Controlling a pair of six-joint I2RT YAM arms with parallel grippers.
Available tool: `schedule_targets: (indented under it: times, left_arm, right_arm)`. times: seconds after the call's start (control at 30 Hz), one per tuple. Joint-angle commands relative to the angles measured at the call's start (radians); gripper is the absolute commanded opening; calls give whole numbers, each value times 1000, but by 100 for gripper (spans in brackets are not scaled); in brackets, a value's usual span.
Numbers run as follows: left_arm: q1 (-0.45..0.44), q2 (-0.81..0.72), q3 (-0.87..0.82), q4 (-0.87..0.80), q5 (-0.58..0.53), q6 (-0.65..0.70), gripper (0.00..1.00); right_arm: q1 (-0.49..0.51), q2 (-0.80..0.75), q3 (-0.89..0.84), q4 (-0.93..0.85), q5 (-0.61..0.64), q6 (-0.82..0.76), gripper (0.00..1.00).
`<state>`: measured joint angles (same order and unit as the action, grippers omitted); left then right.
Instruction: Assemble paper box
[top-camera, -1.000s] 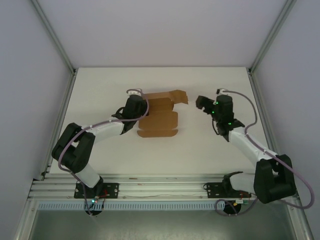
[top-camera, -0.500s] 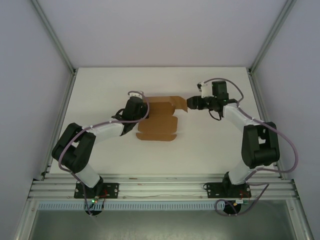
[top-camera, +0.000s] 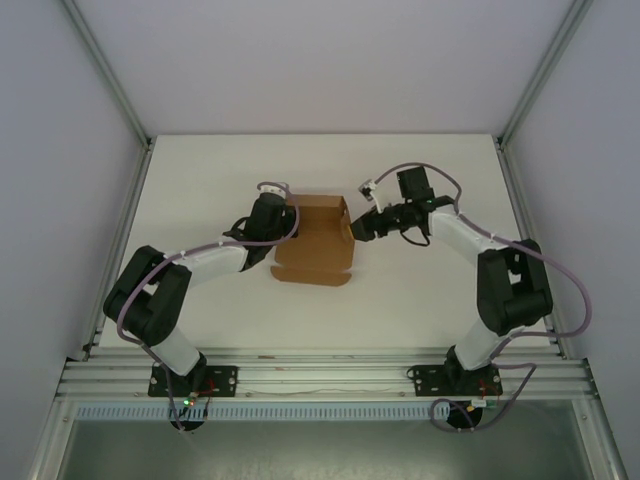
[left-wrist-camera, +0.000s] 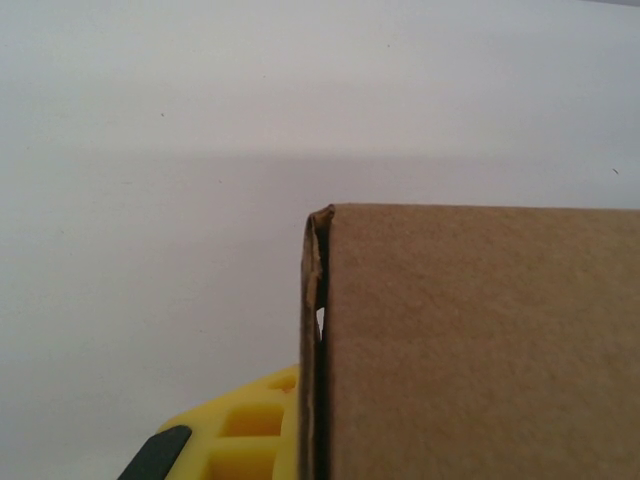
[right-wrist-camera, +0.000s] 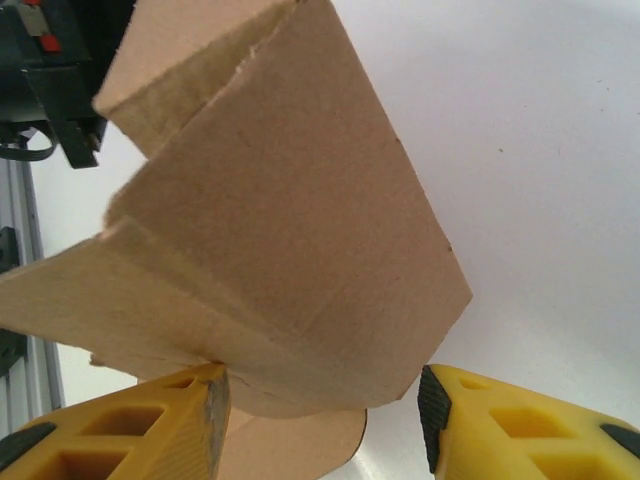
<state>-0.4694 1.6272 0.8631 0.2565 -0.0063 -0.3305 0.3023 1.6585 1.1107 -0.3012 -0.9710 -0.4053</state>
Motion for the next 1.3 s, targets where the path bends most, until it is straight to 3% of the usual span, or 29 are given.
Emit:
schedule_targets:
  times: [0.0, 0.23, 0.37, 0.43, 0.5, 0.6, 0.67, 0.9, 1.07, 1.13, 1.27]
  left_arm:
    - [-2, 14, 28, -2, 14, 20, 0]
    - [-8, 27, 39, -22, 2, 23, 0]
    - [-17, 38, 54, -41, -28, 22, 0]
    - [-22, 46, 66, -56, -41, 20, 0]
    - [-25, 50, 78, -72, -54, 12, 0]
    - [-35, 48, 81, -63, -51, 4, 0]
    - [-41, 52, 85, -57, -54, 1, 0]
    - [-46, 68, 121, -96, -113, -75, 0]
    - [-46, 83, 158, -147, -141, -115, 0]
    - [-46, 91, 170, -165, -151, -123, 0]
    - [-44, 100, 190, -189, -138, -128, 0]
  right_arm:
    - [23, 13, 28, 92, 94, 48, 54]
    - [99, -11, -23, 329, 454, 194, 58]
    - [156, 0, -48, 424, 680, 249, 54]
    - [190, 12, -58, 468, 766, 273, 48]
    - [222, 25, -65, 505, 898, 319, 36]
    - [254, 56, -75, 572, 1034, 401, 29]
    - [280, 87, -78, 615, 1144, 432, 17]
    - [359, 195, 26, 493, 1570, 496, 5]
    - [370, 256, 108, 280, 1856, 678, 0]
    - [371, 279, 137, 213, 1919, 708, 0]
    - [374, 287, 92, 328, 1945, 596, 0]
